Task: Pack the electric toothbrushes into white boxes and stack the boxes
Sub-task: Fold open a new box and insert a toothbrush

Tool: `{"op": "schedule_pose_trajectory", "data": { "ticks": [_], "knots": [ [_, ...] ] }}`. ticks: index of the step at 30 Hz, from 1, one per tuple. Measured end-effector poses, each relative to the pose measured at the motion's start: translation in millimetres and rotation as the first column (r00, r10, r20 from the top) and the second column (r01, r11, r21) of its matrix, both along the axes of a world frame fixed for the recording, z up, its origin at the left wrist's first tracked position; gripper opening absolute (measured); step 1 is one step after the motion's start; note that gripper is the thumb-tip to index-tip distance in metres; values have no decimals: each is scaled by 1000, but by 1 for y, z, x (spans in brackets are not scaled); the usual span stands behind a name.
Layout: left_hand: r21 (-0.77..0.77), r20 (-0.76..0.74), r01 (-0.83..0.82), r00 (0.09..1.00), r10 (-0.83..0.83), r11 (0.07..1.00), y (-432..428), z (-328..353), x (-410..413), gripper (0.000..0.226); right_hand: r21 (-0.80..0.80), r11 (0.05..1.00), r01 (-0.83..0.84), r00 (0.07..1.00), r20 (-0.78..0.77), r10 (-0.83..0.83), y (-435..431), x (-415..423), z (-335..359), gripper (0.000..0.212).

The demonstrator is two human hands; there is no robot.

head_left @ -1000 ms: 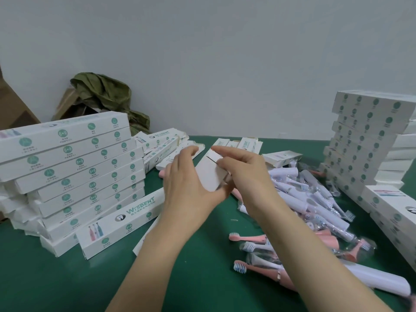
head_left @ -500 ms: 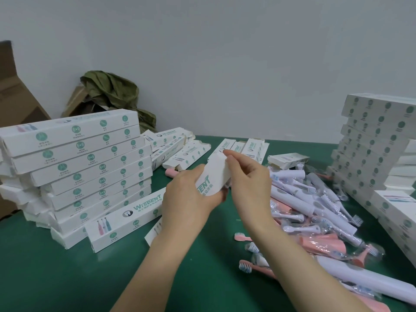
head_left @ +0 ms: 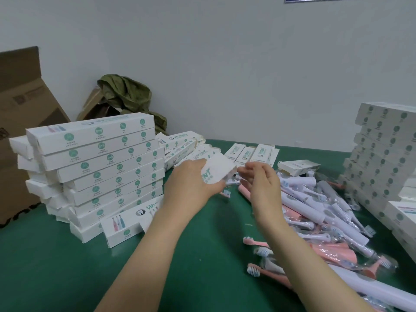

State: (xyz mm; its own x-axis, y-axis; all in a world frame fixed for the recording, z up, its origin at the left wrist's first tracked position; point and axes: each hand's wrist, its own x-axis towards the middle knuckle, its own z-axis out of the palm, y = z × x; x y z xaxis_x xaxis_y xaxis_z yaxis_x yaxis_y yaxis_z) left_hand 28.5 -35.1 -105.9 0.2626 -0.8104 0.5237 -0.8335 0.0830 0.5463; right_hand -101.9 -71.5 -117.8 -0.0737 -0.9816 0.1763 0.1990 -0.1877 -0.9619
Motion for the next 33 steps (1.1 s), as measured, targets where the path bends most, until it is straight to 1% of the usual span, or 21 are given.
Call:
{"op": "schedule_pose_trajectory", "data": {
  "ticks": [1,2,3,4,5,6,8,9,10,12,15,18,20,22,23,25,27,29,30,31,33],
  "knots": [
    [82,63,-41,997,36,996,-8,4,10,32,65,997,-33,998,-49,37,-4,-3,-1,20],
    [170,122,-84,991,63,982,-15,8,19,34,131,987,-94,982,-152,114,-8,-7,-2,17],
    [257,167,-118,983,76,959,-22,9,28,38,200,965,-170,936,-274,221,-8,-11,-4,16],
    [342,211,-151,974,80,927,-28,9,35,41,268,934,-236,857,-396,330,-7,-14,-7,16],
    [418,264,-190,961,81,889,-32,6,42,41,310,913,-267,746,-534,399,-5,-16,-11,17],
    [467,321,-232,944,81,853,-35,3,49,38,311,911,-270,606,-680,412,-2,-16,-14,19],
    [510,387,-299,917,96,806,-37,-4,62,31,236,940,-247,311,-899,307,1,-15,-21,21],
    [524,389,-316,915,108,791,-37,-8,68,29,196,951,-238,207,-947,247,2,-14,-23,21],
    [540,377,-324,918,120,777,-38,-11,72,28,165,958,-234,142,-969,202,2,-14,-25,19],
    [585,342,-322,930,133,745,-38,-12,76,28,129,963,-236,64,-987,148,-1,-16,-26,16],
    [627,355,-344,925,136,699,-35,-12,79,30,133,960,-246,29,-989,145,-3,-14,-26,20],
    [614,441,-386,891,107,689,-33,-9,75,31,142,958,-248,60,-985,161,-4,-16,-26,13],
    [562,456,-385,883,114,732,-37,-5,67,29,92,971,-219,105,-987,118,-8,-22,-23,9],
    [451,430,-353,891,146,820,-50,0,53,24,5,986,-168,131,-991,27,-15,-33,-18,8],
    [392,415,-325,897,151,861,-59,2,44,21,-47,990,-132,127,-991,-31,-17,-38,-17,17],
    [327,364,-231,926,103,916,-84,2,21,30,-151,987,-56,126,-982,-143,-19,-47,-18,38],
    [319,293,-116,956,19,940,-111,-1,-8,31,-203,979,6,92,-975,-203,-21,-53,-23,45],
    [344,229,-29,972,-54,938,-140,-6,-36,24,-189,980,56,-19,-982,-188,-24,-58,-29,57],
    [358,196,6,977,-81,934,-155,-8,-47,24,-176,982,68,-53,-984,-172,-25,-59,-32,57],
    [369,164,34,981,-102,929,-169,-9,-56,27,-163,984,67,-63,-985,-159,-29,-60,-34,54],
    [395,113,55,988,-108,917,-194,-12,-70,36,-147,988,37,-42,-988,-146,-35,-61,-37,45]
  ]
}}
